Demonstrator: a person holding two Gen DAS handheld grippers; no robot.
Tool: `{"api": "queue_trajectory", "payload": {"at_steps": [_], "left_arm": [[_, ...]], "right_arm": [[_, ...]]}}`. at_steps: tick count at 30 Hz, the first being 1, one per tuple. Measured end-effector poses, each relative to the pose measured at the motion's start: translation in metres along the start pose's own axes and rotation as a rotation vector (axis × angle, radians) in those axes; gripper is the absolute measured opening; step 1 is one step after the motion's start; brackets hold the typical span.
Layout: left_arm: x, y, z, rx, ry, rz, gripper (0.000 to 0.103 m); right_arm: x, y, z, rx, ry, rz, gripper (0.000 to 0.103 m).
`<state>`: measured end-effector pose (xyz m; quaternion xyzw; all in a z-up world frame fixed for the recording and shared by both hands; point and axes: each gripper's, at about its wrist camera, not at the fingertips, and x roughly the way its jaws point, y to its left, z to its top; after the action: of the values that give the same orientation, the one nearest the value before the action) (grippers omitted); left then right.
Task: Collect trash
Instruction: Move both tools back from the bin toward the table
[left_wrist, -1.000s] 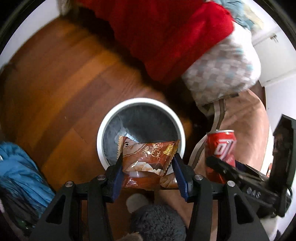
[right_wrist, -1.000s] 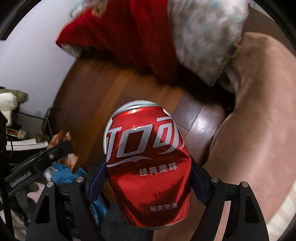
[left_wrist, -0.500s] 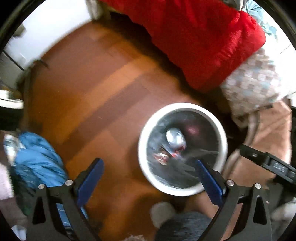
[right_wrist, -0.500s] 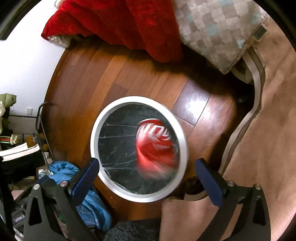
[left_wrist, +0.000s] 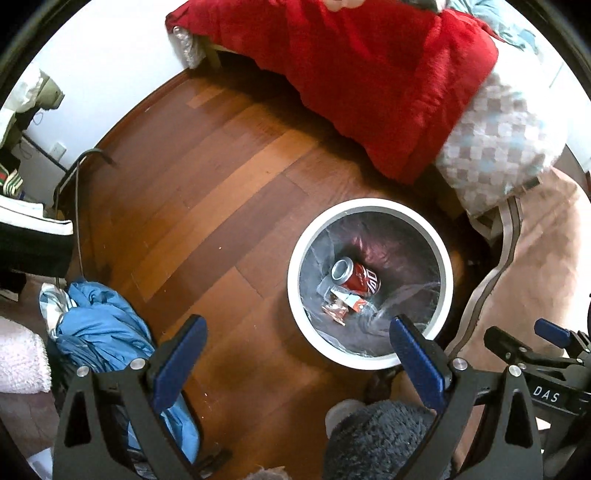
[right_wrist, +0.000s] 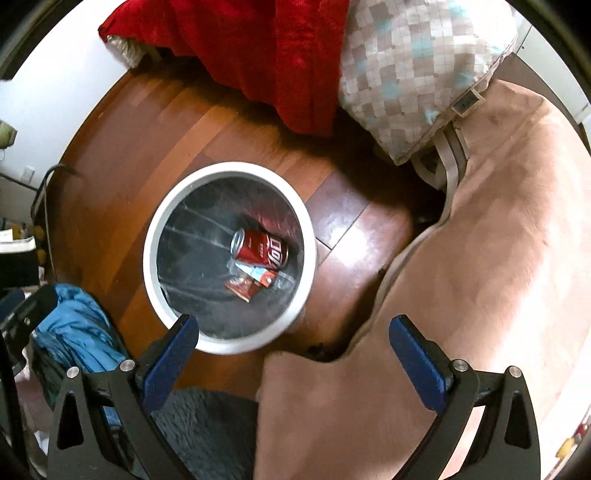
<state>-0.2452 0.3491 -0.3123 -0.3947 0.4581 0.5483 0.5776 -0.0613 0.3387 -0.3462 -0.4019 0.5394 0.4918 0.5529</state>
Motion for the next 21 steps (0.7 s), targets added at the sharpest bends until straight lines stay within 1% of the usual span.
{"api": "queue_trajectory", "payload": {"at_steps": [5,10,14,21], "left_arm": [[-0.013,-0.006,-0.005,0.019,-0.016,-0.003,0.101],[-0.035,-0.01,-0.009,0.037,-0.05,-0.015,0.101],[-0.065,-0.014,-0.016,0.056,-0.102,-0.027,0.101],[-0.124,-0.02,-0.035,0.089,-0.198,-0.061,0.101]], "right_arm": [[-0.007,-0.002,-0.01,0.002,0.004,0.007,0.103],[-0.024,-0.001,-0.018,-0.001,-0.017,0.026,0.103],[-0.049,-0.001,-0.025,-0.003,-0.058,0.044,0.103],[-0.113,-0.005,-0.045,0.004,-0.173,0.094,0.103]]}}
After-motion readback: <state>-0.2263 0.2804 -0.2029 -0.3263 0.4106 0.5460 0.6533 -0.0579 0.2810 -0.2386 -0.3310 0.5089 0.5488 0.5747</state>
